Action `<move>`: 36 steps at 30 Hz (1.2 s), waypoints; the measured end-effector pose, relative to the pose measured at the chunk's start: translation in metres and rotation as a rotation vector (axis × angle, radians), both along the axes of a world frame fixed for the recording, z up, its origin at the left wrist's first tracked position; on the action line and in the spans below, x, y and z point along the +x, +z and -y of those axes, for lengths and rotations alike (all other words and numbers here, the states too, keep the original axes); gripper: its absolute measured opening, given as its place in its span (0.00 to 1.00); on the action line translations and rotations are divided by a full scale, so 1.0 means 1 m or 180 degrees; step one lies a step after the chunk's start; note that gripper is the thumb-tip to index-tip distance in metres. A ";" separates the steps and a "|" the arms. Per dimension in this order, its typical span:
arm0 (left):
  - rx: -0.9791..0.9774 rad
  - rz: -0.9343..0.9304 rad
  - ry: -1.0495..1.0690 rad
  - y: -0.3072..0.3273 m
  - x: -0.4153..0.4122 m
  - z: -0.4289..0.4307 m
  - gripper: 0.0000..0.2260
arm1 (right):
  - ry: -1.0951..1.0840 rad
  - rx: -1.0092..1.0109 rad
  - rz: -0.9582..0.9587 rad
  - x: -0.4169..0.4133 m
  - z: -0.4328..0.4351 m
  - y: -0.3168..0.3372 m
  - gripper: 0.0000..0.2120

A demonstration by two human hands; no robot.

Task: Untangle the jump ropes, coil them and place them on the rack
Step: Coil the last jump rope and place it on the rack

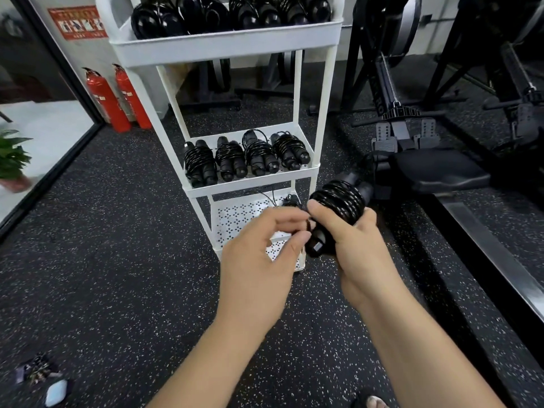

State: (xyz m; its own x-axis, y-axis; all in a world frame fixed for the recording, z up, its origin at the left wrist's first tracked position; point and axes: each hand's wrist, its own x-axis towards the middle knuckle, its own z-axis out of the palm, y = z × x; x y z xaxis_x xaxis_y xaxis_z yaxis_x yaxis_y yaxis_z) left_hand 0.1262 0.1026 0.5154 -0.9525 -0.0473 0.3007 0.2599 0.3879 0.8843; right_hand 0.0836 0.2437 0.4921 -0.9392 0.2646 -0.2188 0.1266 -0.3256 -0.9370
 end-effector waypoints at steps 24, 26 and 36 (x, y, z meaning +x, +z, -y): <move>0.1179 0.1230 -0.0402 -0.007 -0.028 0.027 0.09 | 0.0607 0.0377 -0.0185 0.014 0.013 0.003 0.27; 0.1206 0.1131 -0.0302 -0.008 -0.027 0.024 0.09 | 0.0569 0.0418 -0.0242 0.014 0.016 0.004 0.27; 0.0623 0.0750 -0.0226 -0.008 -0.035 0.029 0.14 | 0.0569 0.1033 -0.0293 0.013 0.012 -0.001 0.33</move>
